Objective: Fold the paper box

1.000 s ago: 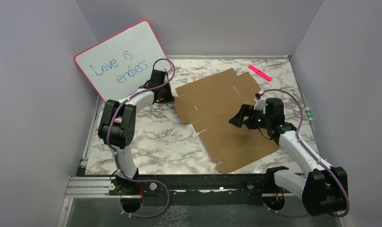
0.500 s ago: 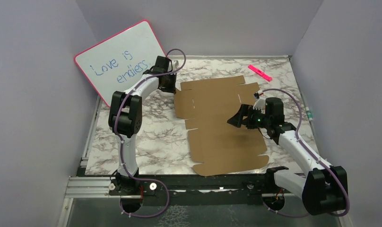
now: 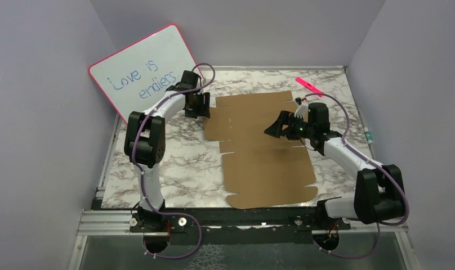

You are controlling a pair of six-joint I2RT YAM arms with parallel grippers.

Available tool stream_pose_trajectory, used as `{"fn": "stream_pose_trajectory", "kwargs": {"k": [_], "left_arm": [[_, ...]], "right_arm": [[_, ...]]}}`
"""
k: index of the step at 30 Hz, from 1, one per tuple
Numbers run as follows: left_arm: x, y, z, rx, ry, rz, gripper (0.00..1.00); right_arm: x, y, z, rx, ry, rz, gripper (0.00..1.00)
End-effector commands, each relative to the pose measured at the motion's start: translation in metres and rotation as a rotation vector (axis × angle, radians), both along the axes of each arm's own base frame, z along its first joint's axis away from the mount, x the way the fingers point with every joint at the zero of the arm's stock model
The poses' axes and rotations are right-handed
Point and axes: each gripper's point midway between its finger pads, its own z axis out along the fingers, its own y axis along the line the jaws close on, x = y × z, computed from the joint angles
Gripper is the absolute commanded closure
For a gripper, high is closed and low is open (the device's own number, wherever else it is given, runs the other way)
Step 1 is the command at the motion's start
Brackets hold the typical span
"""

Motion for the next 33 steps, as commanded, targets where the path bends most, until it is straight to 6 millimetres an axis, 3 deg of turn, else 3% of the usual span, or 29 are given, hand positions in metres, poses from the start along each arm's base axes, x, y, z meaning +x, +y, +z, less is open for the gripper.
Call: {"fn": "stream_pose_trajectory", "kwargs": {"k": [1,11,16,21,27,33], "left_arm": [[-0.009,0.01,0.029,-0.046,-0.036,0.15,0.35],[-0.041,-0.016,-0.004,-0.268,0.047,0.165,0.34],[-0.052,-0.022,-0.01,-0.32,0.055,0.161,0.45],[-0.053,-0.029,-0.009,-0.356,0.07,0.13,0.72],[-0.048,-0.024,0.003,-0.31,0.031,0.129,0.97],[-0.049,0.003,0.008,-0.114,0.007,0.125,1.0]], "right_arm": [[0.04,0.011,0.022,0.028,-0.104,-0.004,0.0],[0.102,0.024,0.005,0.067,-0.104,-0.025,0.0],[0.118,0.033,-0.018,0.095,-0.054,-0.026,0.0],[0.117,0.041,-0.044,0.101,-0.002,-0.025,0.0],[0.107,0.048,-0.065,0.096,0.042,-0.026,0.0],[0.085,0.07,-0.074,0.112,0.081,-0.011,0.0]]}}
